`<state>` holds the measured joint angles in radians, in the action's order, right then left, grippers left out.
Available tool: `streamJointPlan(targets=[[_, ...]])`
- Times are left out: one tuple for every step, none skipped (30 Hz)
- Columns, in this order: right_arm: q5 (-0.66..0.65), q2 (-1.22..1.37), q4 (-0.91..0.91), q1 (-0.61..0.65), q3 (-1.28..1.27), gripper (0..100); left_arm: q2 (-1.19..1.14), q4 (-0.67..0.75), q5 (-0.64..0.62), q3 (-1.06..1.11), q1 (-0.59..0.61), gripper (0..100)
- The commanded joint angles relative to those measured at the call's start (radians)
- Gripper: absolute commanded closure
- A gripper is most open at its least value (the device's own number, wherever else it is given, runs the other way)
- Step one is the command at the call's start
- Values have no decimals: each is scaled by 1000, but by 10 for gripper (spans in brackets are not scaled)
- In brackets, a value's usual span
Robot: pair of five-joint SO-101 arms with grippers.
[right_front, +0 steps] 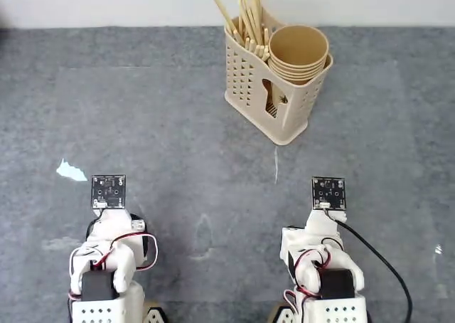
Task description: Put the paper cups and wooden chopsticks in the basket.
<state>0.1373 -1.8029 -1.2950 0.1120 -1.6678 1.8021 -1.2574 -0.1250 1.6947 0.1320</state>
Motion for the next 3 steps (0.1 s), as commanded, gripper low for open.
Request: streamJointPlan(targets=[[-14,-7,-8,2,-15,990,17,-6,9,-12,5,988],[-14,-7,-8,2,-15,990,17,-6,9,-12,5,988],[-14,-7,-8,2,-15,990,17,-6,9,-12,5,988]])
